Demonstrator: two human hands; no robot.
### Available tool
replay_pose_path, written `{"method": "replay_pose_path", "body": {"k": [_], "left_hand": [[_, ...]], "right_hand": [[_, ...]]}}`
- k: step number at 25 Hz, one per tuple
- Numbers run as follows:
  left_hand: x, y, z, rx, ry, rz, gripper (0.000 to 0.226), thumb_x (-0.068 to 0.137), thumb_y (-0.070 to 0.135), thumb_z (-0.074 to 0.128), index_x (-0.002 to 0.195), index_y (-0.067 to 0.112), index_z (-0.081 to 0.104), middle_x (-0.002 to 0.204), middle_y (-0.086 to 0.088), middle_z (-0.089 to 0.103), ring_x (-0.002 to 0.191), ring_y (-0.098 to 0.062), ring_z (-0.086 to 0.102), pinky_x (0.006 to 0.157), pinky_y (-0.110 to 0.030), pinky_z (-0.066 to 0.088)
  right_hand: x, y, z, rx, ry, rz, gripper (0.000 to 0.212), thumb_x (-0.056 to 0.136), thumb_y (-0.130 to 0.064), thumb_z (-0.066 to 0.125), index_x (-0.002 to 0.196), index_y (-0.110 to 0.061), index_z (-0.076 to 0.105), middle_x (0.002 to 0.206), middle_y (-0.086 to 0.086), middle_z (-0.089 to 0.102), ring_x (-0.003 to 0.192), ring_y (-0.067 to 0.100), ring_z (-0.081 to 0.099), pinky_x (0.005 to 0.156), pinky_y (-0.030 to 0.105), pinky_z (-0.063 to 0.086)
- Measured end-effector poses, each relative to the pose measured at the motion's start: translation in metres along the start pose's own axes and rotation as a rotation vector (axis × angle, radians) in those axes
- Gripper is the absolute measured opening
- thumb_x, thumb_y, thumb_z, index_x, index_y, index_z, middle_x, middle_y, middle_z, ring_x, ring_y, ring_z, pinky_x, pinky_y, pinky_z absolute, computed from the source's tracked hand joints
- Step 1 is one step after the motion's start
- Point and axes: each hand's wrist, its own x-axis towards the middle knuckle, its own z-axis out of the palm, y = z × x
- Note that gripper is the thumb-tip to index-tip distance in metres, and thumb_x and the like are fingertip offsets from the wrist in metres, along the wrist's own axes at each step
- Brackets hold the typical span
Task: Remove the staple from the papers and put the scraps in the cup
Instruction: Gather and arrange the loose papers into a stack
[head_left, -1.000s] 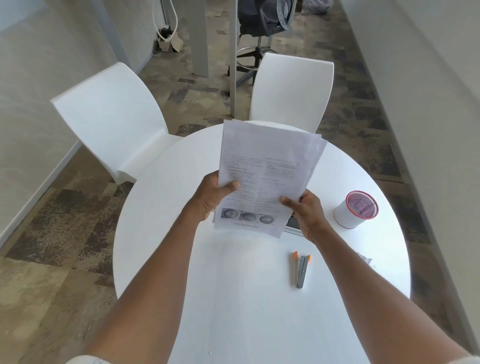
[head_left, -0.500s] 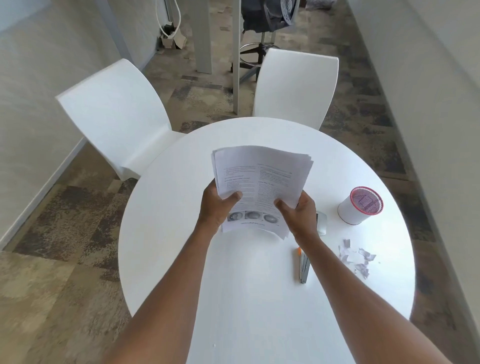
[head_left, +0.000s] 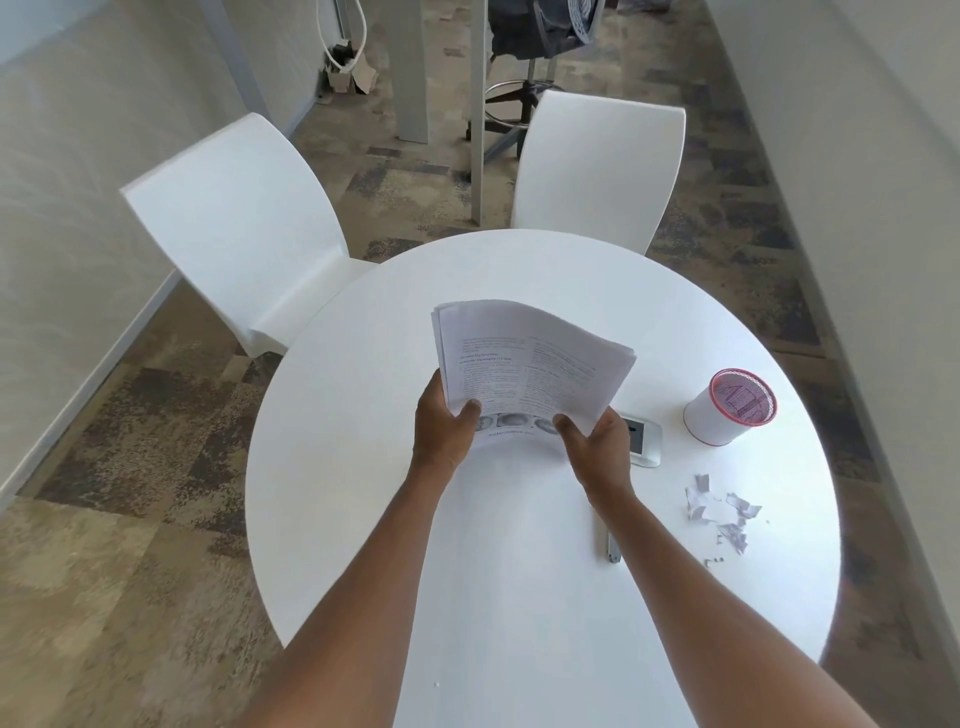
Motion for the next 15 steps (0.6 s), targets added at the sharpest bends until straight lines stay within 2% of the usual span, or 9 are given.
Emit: {"method": "replay_pose_path", "body": {"k": [2,4,6,9,12,14,15], "left_hand": [[0.0,-0.002,0.001,0.005,0.005,-0.004,0.039,0.085,-0.002,0.057,0.121,0.012,0.062,0.11,-0.002,0.071,0.102,-0.017,0.067,0.086,-0.026,0.056],[-0.001,-0.001,0.001,-0.018,0.008,-0.004,0.034,0.088,0.002,0.059,0.121,0.012,0.063,0.11,0.0,0.071,0.101,-0.012,0.067,0.079,-0.014,0.053],[-0.001,-0.005,0.002,-0.045,0.007,-0.005,0.031,0.091,0.009,0.061,0.122,0.012,0.063,0.11,0.003,0.072,0.102,-0.011,0.068,0.076,-0.009,0.052],[0.0,-0.009,0.001,-0.083,0.004,-0.042,0.028,0.094,0.013,0.062,0.122,0.013,0.064,0.11,0.004,0.072,0.103,-0.014,0.069,0.081,-0.019,0.054],[0.006,-0.005,-0.004,-0.234,0.094,-0.123,0.016,0.095,0.012,0.065,0.11,0.015,0.067,0.101,0.004,0.073,0.098,-0.021,0.069,0.084,-0.031,0.054],[0.01,-0.001,-0.008,-0.379,0.153,-0.179,0.017,0.095,0.01,0.065,0.111,0.016,0.067,0.104,0.003,0.074,0.102,-0.022,0.069,0.087,-0.033,0.055],[0.011,0.002,-0.008,-0.422,0.173,-0.206,0.02,0.095,0.009,0.065,0.115,0.015,0.068,0.108,0.001,0.074,0.105,-0.022,0.07,0.091,-0.036,0.056]], "right_hand": [[-0.002,-0.001,0.0,0.014,0.009,0.0,0.012,0.09,-0.007,0.065,0.1,-0.011,0.069,0.092,0.0,0.072,0.088,0.019,0.067,0.068,0.009,0.046],[-0.003,-0.003,0.001,0.028,0.016,0.003,0.01,0.09,-0.009,0.063,0.098,-0.013,0.067,0.091,0.001,0.072,0.087,0.02,0.066,0.072,0.02,0.049],[-0.004,-0.002,0.0,0.006,0.003,0.023,0.009,0.09,-0.009,0.063,0.096,-0.015,0.066,0.088,-0.001,0.072,0.086,0.019,0.066,0.07,0.022,0.048],[-0.008,0.005,-0.004,-0.097,-0.022,0.02,0.008,0.088,-0.011,0.065,0.095,-0.014,0.066,0.085,-0.002,0.07,0.088,0.022,0.067,0.062,0.013,0.043],[-0.01,0.009,-0.009,-0.063,-0.013,0.024,0.032,0.085,-0.012,0.073,0.114,-0.015,0.061,0.103,-0.005,0.067,0.097,0.014,0.062,0.072,0.005,0.042],[-0.011,0.013,-0.01,-0.006,-0.014,0.112,0.054,0.08,-0.027,0.08,0.125,-0.016,0.054,0.113,-0.01,0.066,0.106,0.008,0.061,0.085,0.016,0.046],[-0.01,0.016,-0.01,0.052,-0.052,0.17,0.058,0.077,-0.034,0.082,0.124,-0.016,0.054,0.111,-0.01,0.069,0.106,0.008,0.063,0.087,0.023,0.05]]}}
